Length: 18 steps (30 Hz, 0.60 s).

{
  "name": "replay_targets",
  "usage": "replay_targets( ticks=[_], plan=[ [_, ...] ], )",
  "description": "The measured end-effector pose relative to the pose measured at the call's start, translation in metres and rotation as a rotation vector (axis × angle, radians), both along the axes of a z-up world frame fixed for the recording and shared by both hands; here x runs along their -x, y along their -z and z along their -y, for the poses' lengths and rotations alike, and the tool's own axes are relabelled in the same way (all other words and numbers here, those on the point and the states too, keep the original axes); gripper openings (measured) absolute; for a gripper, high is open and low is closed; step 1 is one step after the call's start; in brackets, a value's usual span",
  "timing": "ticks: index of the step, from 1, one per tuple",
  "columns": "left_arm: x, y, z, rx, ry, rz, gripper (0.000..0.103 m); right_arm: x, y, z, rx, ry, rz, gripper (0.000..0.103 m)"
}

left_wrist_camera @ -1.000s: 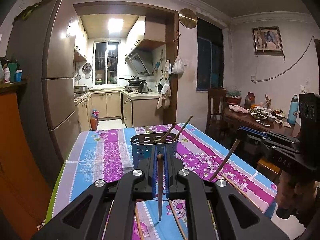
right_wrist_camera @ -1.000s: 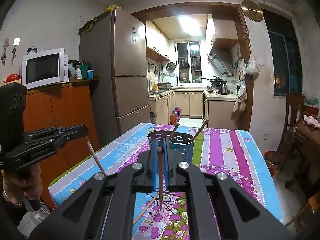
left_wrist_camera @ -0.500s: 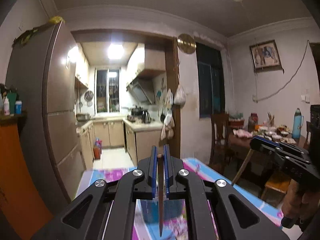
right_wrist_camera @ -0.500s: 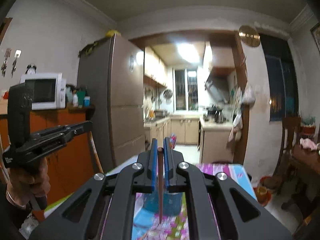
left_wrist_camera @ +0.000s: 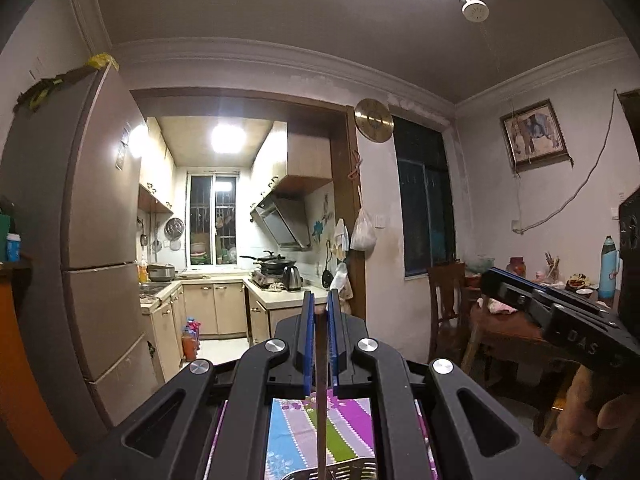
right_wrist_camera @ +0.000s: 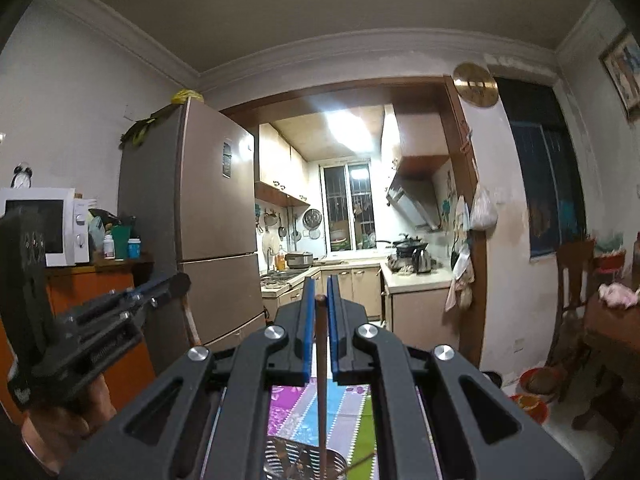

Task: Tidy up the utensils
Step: 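Carry the left tool's chopstick above the blue holder while the right tool carries its chopstick there, then open the left tool into the blue holder while the right tool releases its chopstick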

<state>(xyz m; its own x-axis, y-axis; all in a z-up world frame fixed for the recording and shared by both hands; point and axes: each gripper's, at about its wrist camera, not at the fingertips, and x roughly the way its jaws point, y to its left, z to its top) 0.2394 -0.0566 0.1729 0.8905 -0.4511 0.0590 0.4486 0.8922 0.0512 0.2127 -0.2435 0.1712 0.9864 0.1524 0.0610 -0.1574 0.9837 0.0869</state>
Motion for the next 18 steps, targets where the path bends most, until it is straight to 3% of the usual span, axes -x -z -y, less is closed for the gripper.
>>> replay_targets(
  ticks=[8, 18],
  plan=[
    [-0.047, 0.050, 0.011, -0.024, -0.030, -0.043, 0.008, -0.049, 0.050, 0.007, -0.114, 0.002, -0.073, 0.005],
    [-0.084, 0.129, 0.008, -0.038, -0.046, -0.191, 0.008, -0.070, 0.116, 0.008, -0.219, 0.014, -0.196, 0.005]
  ],
)
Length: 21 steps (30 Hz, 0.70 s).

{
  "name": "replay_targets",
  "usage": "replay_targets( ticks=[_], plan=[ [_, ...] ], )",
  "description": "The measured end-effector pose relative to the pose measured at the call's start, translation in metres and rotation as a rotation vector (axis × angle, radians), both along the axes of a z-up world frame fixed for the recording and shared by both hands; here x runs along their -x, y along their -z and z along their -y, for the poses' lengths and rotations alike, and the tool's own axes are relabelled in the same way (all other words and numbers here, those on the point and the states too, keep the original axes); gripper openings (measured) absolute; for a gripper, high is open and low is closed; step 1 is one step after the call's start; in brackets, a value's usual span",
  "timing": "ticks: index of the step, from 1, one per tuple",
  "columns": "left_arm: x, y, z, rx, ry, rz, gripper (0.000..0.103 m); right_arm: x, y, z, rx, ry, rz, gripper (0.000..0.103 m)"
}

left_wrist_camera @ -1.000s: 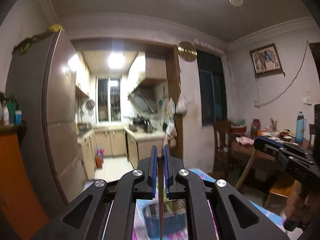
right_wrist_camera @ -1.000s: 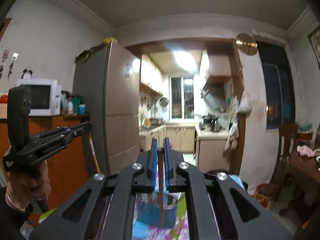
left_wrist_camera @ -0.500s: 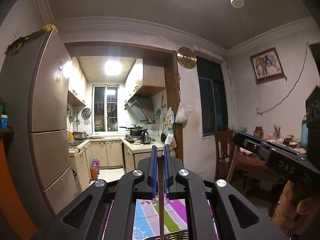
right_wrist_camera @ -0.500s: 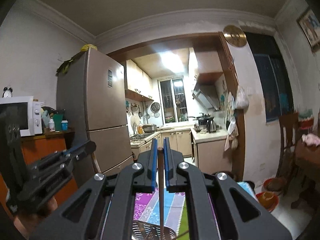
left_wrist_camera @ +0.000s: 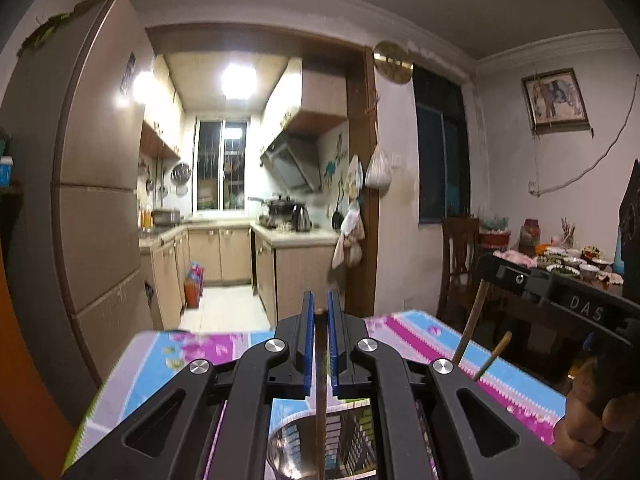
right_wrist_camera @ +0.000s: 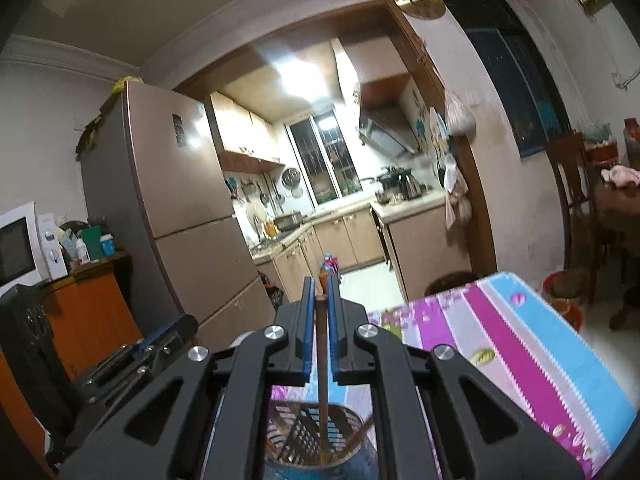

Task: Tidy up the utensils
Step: 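Open the left tool into the blue holder while the right tool releases its chopstick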

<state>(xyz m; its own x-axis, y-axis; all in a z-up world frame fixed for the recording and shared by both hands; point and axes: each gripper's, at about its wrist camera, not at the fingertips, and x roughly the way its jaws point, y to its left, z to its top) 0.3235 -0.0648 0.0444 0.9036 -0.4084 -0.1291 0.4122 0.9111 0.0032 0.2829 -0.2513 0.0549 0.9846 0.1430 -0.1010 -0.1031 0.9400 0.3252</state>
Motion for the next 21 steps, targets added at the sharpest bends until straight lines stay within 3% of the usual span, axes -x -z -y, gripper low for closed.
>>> replay_targets(
  ticks=[5, 7, 8, 15, 18, 21],
  plan=[
    [0.000, 0.011, -0.005, 0.002, -0.022, -0.021, 0.008, 0.012, -0.001, -0.003, 0.030, 0.016, -0.005, 0.008],
    [0.007, 0.005, -0.011, 0.013, -0.033, -0.005, 0.008, 0.023, -0.011, -0.001, 0.046, 0.031, 0.021, 0.031],
    [0.013, 0.001, -0.015, 0.026, -0.035, 0.003, 0.008, 0.034, -0.018, 0.002, 0.053, 0.037, 0.044, 0.033],
    [0.081, -0.046, -0.077, 0.089, -0.110, 0.112, 0.010, 0.135, -0.065, 0.047, 0.104, 0.083, 0.164, 0.033],
    [0.125, -0.054, -0.106, 0.085, -0.126, 0.161, 0.030, 0.196, -0.072, 0.068, 0.182, 0.146, 0.200, 0.033],
    [0.171, -0.054, -0.133, 0.046, -0.159, 0.196, 0.034, 0.246, -0.067, 0.083, 0.249, 0.202, 0.202, 0.033]
  ],
)
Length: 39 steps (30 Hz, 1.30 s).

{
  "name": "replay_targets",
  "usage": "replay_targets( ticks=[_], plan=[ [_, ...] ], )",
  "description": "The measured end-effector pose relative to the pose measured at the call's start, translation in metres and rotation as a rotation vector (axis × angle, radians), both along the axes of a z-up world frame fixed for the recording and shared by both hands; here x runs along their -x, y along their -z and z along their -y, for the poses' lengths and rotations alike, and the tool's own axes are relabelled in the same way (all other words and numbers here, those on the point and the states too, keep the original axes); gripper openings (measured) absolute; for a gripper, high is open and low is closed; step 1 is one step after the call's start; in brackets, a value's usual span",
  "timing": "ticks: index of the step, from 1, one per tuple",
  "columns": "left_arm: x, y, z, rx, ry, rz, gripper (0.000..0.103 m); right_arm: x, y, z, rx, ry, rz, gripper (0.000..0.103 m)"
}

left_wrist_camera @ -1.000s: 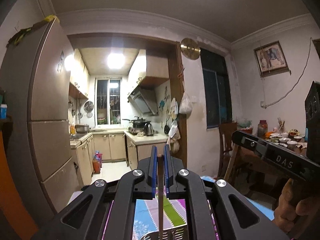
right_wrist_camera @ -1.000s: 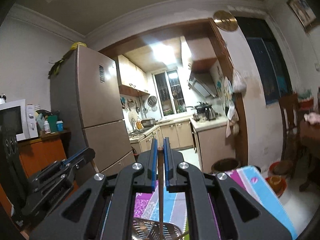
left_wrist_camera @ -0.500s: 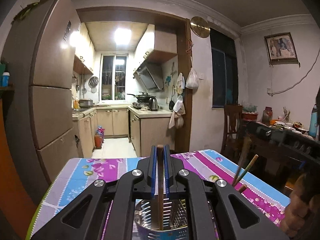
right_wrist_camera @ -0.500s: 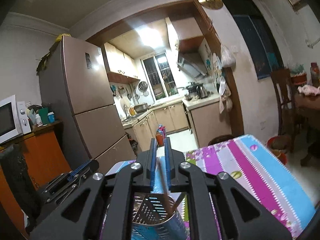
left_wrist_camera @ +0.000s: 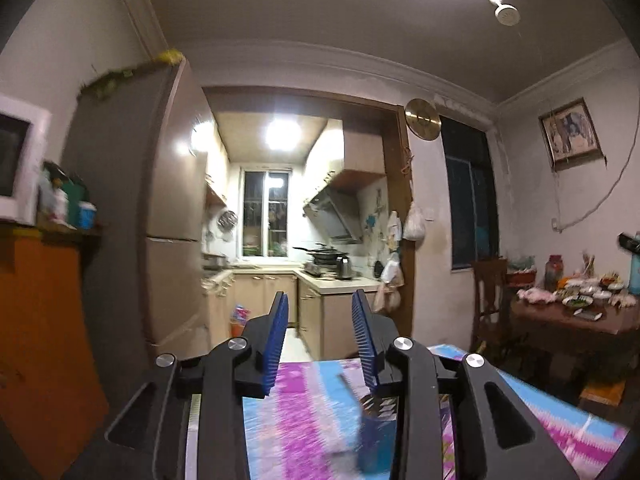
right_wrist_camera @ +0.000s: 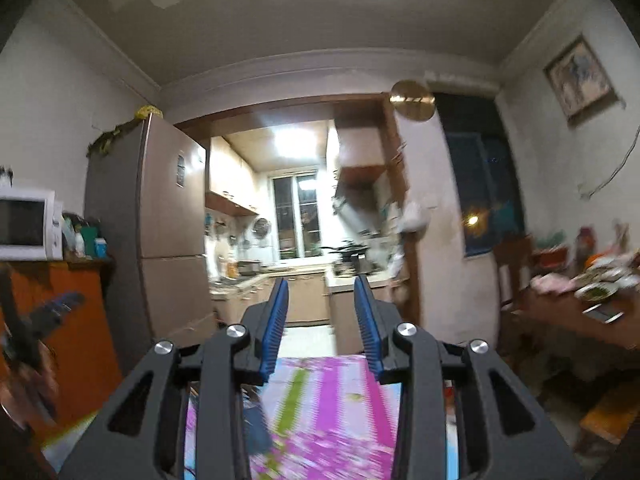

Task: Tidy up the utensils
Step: 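Open the left tool into the blue holder while the right tool releases its chopstick, then move both open tools back down over the chopsticks on the tablecloth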

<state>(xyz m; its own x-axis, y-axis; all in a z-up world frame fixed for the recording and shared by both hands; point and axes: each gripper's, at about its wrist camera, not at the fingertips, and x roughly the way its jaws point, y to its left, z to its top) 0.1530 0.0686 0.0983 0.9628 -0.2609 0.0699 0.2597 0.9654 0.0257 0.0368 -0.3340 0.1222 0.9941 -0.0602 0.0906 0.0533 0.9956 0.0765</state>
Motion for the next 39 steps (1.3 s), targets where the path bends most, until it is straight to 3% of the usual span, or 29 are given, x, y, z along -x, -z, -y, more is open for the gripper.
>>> replay_targets(
  ticks=[5, 11, 14, 17, 22, 28, 37, 39],
  plan=[
    [0.065, 0.019, -0.037, -0.055, -0.070, -0.031, 0.034, 0.054, 0.033, 0.010, 0.045, 0.067, -0.084, 0.033],
    [0.120, 0.081, -0.044, -0.203, -0.186, -0.130, 0.034, 0.072, 0.105, -0.001, 0.068, 0.124, -0.300, 0.033],
    [0.135, 0.119, -0.035, -0.233, -0.170, -0.233, 0.034, 0.069, 0.144, -0.011, 0.066, 0.099, -0.421, 0.033],
    [0.148, 0.162, -0.023, -0.236, -0.093, -0.362, 0.034, 0.070, 0.179, -0.022, 0.059, 0.081, -0.512, 0.033],
    [0.172, 0.211, -0.008, -0.282, -0.065, -0.447, 0.034, 0.076, 0.229, -0.036, 0.008, 0.037, -0.630, 0.033],
    [0.189, 0.239, 0.004, -0.238, -0.014, -0.514, 0.033, 0.087, 0.263, -0.066, 0.083, -0.003, -0.691, 0.033],
    [0.165, 0.252, -0.002, -0.223, -0.134, -0.539, 0.033, 0.082, 0.266, -0.067, 0.076, 0.021, -0.657, 0.033],
    [0.159, 0.257, -0.003, -0.213, -0.137, -0.552, 0.028, 0.079, 0.267, -0.070, 0.092, 0.021, -0.650, 0.032]
  ],
)
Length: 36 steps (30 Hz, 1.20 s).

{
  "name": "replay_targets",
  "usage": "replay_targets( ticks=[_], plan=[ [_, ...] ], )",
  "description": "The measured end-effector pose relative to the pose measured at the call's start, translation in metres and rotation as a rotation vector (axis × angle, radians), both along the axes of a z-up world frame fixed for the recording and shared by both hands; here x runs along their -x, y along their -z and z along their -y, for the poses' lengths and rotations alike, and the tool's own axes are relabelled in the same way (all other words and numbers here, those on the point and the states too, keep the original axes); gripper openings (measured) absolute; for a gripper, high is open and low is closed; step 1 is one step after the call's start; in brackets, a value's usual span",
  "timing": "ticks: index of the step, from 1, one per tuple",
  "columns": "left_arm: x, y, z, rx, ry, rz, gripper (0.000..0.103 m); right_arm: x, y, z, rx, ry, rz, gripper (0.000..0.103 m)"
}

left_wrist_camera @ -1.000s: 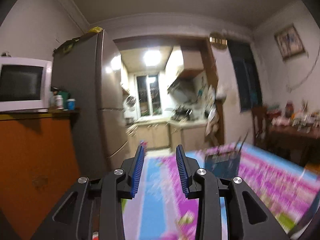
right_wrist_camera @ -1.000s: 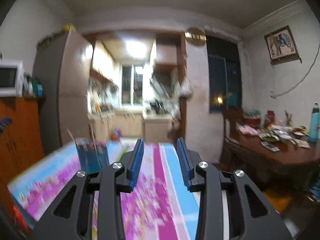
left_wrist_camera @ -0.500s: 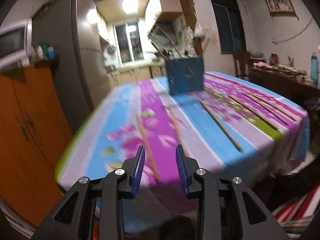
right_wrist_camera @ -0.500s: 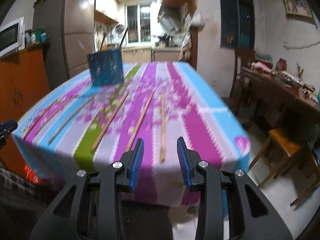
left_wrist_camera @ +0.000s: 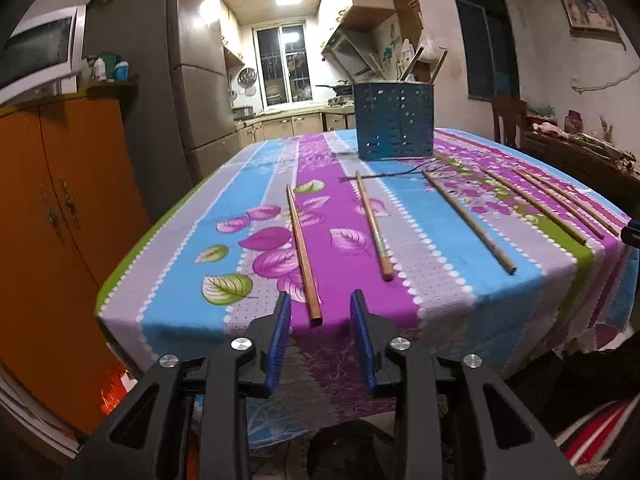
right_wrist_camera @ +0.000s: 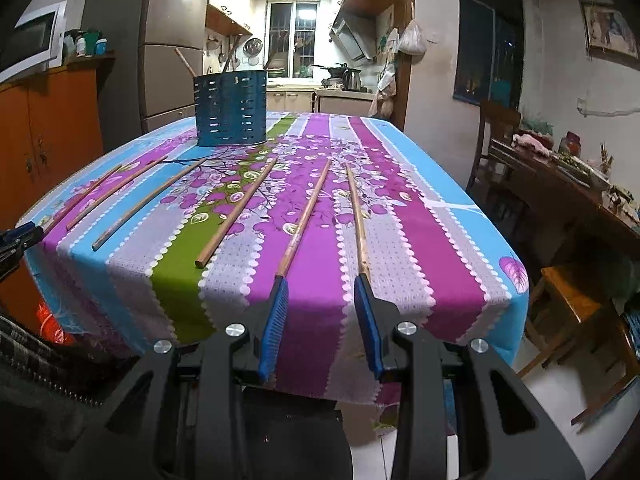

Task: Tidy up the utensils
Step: 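Move both open tools back down over the chopsticks on the tablecloth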

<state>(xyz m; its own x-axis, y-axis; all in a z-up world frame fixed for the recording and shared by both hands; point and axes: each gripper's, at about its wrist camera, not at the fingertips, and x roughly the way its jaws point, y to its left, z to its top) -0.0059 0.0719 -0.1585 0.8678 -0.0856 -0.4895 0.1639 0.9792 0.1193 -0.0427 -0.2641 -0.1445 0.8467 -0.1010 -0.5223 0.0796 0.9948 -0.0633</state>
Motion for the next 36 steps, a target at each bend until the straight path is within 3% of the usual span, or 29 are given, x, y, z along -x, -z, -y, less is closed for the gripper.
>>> replay_targets(
  ticks=[12, 36],
  plan=[
    [-0.008, 0.006, -0.010, 0.073, -0.020, 0.006, 0.013, -0.013, 0.005, -0.007, 0.019, 0.022, 0.016, 0.025],
    [-0.010, 0.009, -0.006, 0.066, -0.011, 0.028, 0.012, -0.036, 0.015, -0.018, -0.017, 0.017, 0.006, 0.019]
  ],
)
